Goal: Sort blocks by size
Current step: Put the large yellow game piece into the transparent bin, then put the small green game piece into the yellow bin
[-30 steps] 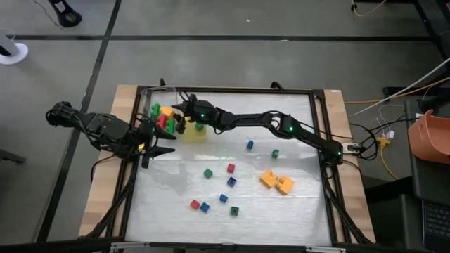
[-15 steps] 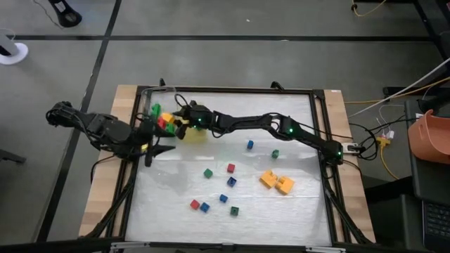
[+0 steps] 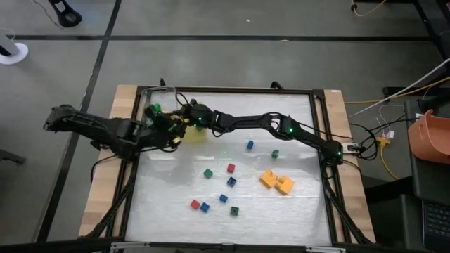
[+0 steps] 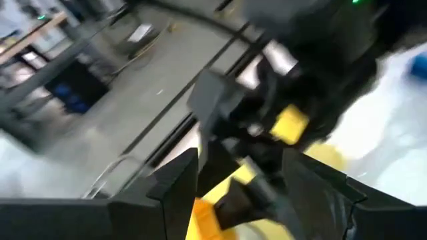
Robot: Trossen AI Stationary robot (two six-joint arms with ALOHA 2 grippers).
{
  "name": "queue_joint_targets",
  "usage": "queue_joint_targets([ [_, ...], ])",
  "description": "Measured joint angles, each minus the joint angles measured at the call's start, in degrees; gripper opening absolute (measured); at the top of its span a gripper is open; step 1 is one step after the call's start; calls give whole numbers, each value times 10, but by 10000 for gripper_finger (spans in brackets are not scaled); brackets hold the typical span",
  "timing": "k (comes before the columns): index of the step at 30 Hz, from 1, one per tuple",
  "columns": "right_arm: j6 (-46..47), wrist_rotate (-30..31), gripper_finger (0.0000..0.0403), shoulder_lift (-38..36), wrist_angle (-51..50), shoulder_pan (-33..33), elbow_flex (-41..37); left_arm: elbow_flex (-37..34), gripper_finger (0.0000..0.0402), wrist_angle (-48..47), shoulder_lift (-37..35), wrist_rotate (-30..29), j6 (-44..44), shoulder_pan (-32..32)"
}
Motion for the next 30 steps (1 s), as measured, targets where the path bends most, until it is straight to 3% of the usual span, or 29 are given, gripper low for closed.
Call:
queue_joint_targets([
  [7,0,0,161,0,-3,0,0,0,204,-110,50,0,-82,44],
  [15,0,-29,161,0,-2,0,0,0,204,-237,54,-8,-213,88],
  [30,-32,-40,161,-25,-14,-4,0,0,204,-235,46,-3,-252,109],
])
